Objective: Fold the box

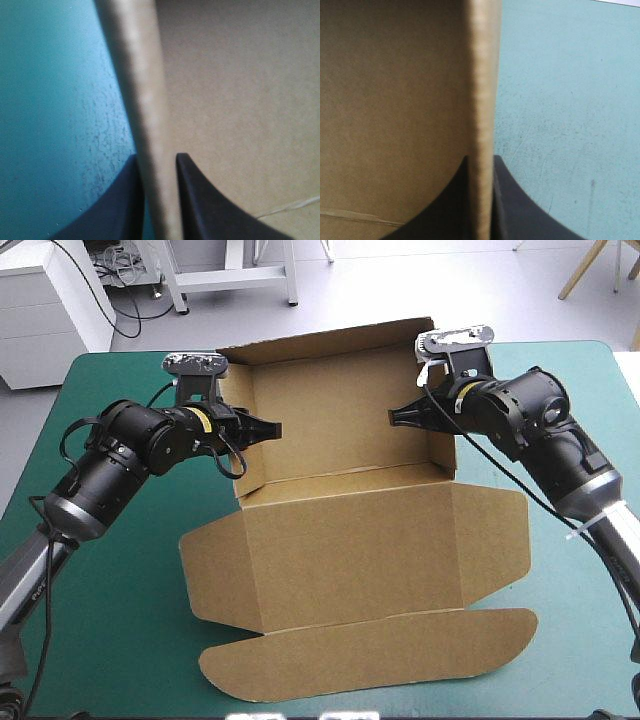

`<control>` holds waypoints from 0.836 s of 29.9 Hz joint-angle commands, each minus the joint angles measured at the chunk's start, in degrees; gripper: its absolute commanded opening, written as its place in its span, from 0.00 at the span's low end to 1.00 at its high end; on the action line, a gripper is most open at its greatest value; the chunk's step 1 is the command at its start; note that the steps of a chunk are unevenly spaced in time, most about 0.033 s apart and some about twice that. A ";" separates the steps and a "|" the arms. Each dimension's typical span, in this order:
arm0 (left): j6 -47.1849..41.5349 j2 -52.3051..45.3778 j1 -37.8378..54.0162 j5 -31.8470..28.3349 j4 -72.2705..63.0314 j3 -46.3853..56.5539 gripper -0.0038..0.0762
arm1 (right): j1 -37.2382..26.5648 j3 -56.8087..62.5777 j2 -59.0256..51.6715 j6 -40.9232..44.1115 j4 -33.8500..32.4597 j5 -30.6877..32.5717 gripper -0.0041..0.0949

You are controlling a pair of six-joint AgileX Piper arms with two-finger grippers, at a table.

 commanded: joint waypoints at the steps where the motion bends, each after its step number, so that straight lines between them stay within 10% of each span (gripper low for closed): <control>1: -0.05 -1.53 -0.55 -6.93 -1.97 -1.90 0.04 | 0.44 -1.75 -2.38 -0.06 4.07 -4.93 0.03; 25: 0.40 13.17 -0.55 2.21 -2.40 -3.77 0.04 | -4.44 -1.75 11.92 -1.75 6.68 6.70 0.03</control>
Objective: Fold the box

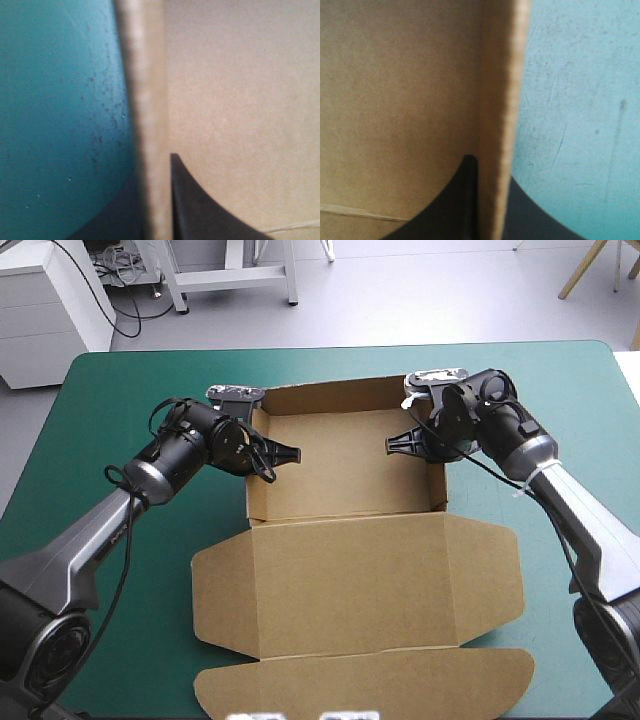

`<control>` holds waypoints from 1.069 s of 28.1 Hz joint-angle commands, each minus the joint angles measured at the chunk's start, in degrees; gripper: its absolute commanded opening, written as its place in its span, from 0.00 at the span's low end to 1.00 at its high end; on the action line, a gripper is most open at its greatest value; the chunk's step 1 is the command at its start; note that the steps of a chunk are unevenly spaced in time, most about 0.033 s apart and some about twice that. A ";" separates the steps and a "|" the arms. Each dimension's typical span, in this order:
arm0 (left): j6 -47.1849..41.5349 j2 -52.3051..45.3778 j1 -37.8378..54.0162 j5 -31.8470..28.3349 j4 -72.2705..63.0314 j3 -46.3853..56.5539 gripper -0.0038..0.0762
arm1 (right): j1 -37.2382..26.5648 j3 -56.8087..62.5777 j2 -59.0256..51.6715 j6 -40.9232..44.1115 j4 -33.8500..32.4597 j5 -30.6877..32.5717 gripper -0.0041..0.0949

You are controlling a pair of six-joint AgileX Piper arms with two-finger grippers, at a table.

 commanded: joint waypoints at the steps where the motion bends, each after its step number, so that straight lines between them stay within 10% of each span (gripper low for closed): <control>1: 1.74 0.10 -0.83 -1.82 -1.84 -3.95 0.04 | -0.82 -1.75 -0.86 -1.57 1.22 -2.74 0.03; 24: 3.23 16.39 -0.83 14.92 -1.60 -19.64 0.04 | -4.82 -1.75 5.20 -7.30 6.52 -3.01 0.04; 26: 3.46 16.54 -0.83 15.19 -1.70 -19.64 0.04 | -4.82 -1.75 5.20 -7.30 6.52 -2.67 0.08; 30: 3.46 16.54 -0.83 16.07 -1.70 -19.64 0.18 | -4.82 -1.75 5.20 -7.76 6.07 -1.00 0.49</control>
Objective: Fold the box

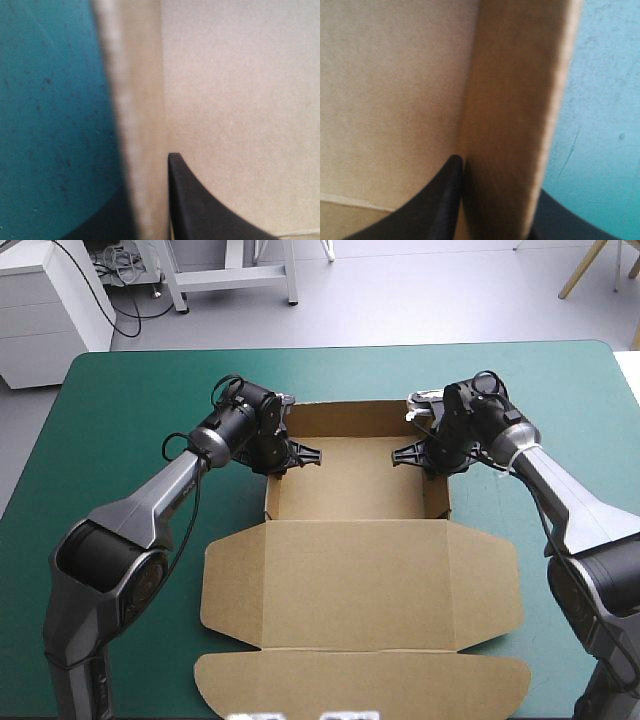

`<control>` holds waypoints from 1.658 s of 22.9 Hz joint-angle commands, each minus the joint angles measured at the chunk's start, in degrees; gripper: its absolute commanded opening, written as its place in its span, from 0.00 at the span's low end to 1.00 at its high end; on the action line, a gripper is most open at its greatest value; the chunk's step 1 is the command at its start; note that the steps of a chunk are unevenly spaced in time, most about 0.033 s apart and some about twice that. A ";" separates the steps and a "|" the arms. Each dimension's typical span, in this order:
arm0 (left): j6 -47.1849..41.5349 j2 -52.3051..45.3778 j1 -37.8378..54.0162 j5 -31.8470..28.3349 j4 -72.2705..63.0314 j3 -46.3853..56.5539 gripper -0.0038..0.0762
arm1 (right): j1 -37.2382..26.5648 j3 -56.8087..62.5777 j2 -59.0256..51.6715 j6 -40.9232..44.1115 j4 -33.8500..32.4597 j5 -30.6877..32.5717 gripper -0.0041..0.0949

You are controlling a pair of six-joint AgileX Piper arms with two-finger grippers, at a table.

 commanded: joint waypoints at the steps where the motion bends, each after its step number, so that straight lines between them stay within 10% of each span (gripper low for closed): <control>1: 2.06 -2.48 -0.83 1.74 -0.08 -1.36 0.32 | 0.18 -1.75 -3.02 -2.05 0.00 -1.33 0.67; 6: 3.57 -2.48 -0.83 3.90 1.05 -2.09 0.76 | 0.18 -1.75 -3.02 -2.28 0.00 -1.73 0.86; 19: 9.37 -6.73 -0.83 6.54 0.12 -22.87 0.76 | -0.47 -9.81 -8.70 -0.43 -1.09 2.40 0.86; 21: 15.78 -10.33 -0.83 6.66 2.18 -23.68 0.66 | -0.47 -9.21 -12.29 0.88 -4.11 5.25 0.86; 25: 18.52 -19.06 -0.83 6.66 8.39 -19.62 0.04 | -0.47 -4.93 -17.97 1.80 -3.83 5.15 0.86; 38: 19.41 -49.45 -0.83 6.56 8.94 9.18 0.04 | -0.47 4.58 -18.29 5.02 0.00 -5.19 0.86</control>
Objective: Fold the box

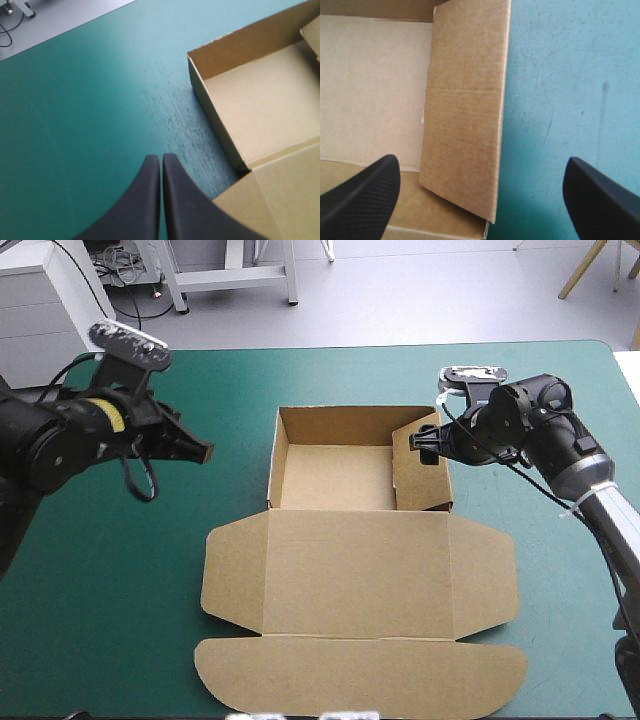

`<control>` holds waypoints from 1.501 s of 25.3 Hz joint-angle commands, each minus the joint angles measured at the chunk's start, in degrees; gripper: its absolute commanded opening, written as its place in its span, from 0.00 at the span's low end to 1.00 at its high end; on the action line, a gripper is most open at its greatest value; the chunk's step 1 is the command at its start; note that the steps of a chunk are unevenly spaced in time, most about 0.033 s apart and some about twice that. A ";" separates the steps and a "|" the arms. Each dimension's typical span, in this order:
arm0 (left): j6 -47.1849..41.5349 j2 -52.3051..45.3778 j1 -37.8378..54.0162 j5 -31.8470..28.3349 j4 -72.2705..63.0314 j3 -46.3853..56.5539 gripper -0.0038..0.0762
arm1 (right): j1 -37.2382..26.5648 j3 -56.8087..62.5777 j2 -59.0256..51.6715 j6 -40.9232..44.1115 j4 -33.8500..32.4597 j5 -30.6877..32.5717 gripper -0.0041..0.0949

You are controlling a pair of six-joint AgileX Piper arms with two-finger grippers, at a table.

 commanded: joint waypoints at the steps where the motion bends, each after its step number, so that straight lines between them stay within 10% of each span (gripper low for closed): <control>1: -0.10 -9.86 -0.39 2.77 -1.23 6.24 0.04 | -0.34 -1.11 0.53 -0.41 1.26 -3.43 0.86; 19: 0.12 -34.06 -0.39 2.77 -10.63 20.97 0.04 | -0.34 -1.81 13.23 -3.13 2.99 -6.52 0.85; 24: 0.12 -34.10 -0.39 2.77 -10.63 20.97 0.04 | -0.34 -1.81 13.23 -4.11 3.21 -5.63 0.52; 28: 0.12 -34.10 -0.39 2.77 -10.63 20.97 0.04 | -0.34 -1.81 13.23 -4.11 3.41 -5.63 0.03; 38: 0.12 -34.10 -0.39 2.77 -10.63 20.97 0.04 | -3.16 -7.71 13.05 -5.59 2.87 -4.66 0.02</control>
